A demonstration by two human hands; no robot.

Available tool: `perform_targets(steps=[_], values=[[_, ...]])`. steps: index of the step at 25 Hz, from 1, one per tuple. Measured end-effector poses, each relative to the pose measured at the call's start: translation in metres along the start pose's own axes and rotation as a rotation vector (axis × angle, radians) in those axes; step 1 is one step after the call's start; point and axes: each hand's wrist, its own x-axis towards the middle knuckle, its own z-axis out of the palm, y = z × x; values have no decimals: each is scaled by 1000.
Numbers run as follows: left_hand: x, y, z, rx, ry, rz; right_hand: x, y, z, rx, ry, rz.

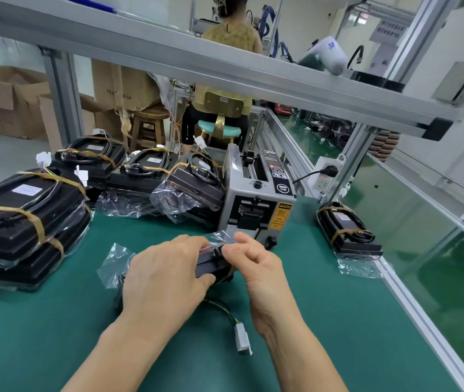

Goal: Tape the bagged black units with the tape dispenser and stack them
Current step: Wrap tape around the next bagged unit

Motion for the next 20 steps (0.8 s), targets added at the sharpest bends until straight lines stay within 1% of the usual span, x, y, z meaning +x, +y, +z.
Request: perform_targets(steps=[5, 9, 12, 16, 20], values=[[0, 1, 1, 7, 8, 1, 1, 4, 4, 27, 23, -20], [-1, 0, 1, 17, 5, -7, 4, 9, 7, 10, 57, -10], [-1, 1, 1, 13, 7, -14, 3, 13, 8, -8, 71, -41], [-1, 2, 0, -1, 6, -17, 2, 16, 10, -104, 109, -87], [-2, 3, 1, 5, 7, -4, 1, 17, 12, -202, 183, -148]])
